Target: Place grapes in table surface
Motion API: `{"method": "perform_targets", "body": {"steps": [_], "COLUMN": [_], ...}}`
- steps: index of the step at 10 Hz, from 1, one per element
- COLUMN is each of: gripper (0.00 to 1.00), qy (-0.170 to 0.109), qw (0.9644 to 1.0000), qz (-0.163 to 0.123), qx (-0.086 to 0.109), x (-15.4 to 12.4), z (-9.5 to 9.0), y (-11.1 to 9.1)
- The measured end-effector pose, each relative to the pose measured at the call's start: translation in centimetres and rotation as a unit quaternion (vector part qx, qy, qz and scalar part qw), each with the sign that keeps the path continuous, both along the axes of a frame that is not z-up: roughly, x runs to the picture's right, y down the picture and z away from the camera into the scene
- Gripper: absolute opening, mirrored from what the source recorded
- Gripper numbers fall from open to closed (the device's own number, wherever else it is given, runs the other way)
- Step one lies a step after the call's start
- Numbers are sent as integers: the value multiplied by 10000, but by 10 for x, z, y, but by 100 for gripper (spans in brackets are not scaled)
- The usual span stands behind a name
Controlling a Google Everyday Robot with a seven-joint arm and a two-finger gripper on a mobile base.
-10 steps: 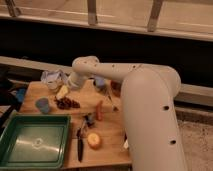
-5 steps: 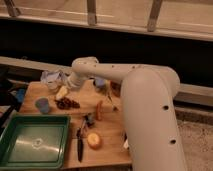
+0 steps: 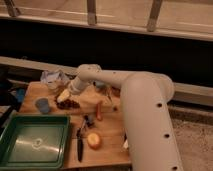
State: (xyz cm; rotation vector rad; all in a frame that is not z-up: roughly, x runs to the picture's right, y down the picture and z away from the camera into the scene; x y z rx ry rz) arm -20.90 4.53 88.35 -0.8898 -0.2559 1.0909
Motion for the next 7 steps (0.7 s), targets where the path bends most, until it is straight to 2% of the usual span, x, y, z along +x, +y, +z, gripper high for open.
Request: {"method": "perform_targets", "body": {"steps": [2, 4, 7], "gripper": [80, 80, 79], "qy": [-139, -354, -487], "qw": [9998, 9986, 9972], "qz": [-44, -152, -226], "qx": [-153, -367, -527], "x": [-15, -41, -62], "z": [9, 13, 16], "y": [12, 32, 47]}}
